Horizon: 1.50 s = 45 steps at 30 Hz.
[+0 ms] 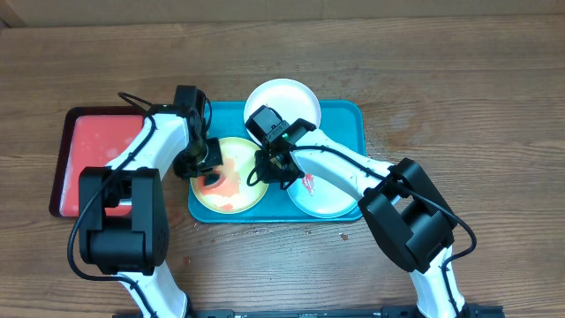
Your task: Clean dirty plates on tray and stack at the side
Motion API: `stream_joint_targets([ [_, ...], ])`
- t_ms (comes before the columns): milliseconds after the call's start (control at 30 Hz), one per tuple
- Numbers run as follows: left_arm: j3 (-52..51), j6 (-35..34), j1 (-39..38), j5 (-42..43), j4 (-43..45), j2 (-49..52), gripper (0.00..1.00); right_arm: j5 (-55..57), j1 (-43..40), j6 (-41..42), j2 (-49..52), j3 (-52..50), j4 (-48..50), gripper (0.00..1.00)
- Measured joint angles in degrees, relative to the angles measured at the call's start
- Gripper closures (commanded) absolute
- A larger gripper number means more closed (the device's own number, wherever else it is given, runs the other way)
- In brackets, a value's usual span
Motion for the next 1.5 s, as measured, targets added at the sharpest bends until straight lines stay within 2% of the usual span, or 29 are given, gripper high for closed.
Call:
stream_joint_targets([
  [133,1.2,0.0,0.1,-6.8,-4.4,0.7,0.96,-0.2,0.0,0.0,0.0,0.0,0.3,0.79],
  [433,9.4,-1.6,0.4,-12.2,-15.1,2.8,0.96,-0.4,0.7,0.0,0.0,0.0,0.3,0.80],
  [533,12.8,-3.6,1.3,-14.4,-15.4,1.9,0.96,0.0,0.7,0.0,0.0,0.0,0.0,0.95],
  [800,15.1,-9.8,4.2,-15.9,-15.6,-10.9,0.96,-1.1,0.6,-1.3,0.2,3.6,-3.5,0.96],
  [933,15.6,-11.4,10.7,-14.1,-16.1,-16.0,0.96,0.6,1.0,-4.1,0.2,10.4,-9.2,0.96],
  [1067,15.8,-12.3,20.2,-11.6,-17.8,-16.8,0.96,7.3,2.5,-5.3,0.2,19.9,-15.6,0.96],
  [1200,15.8,-12.5,30.2,-7.9,-18.4,-16.7,0.96,19.3,5.4,-6.0,0.0,27.9,-21.4,0.96],
  [1367,15.5,-12.5,39.3,-3.5,-18.5,-16.7,0.96,36.4,9.3,-8.2,-0.6,30.7,-25.2,0.96],
  [1500,15.4,-12.5,43.4,-0.1,-18.5,-16.7,0.96,46.9,12.2,-12.2,-0.6,30.7,-25.9,0.96],
])
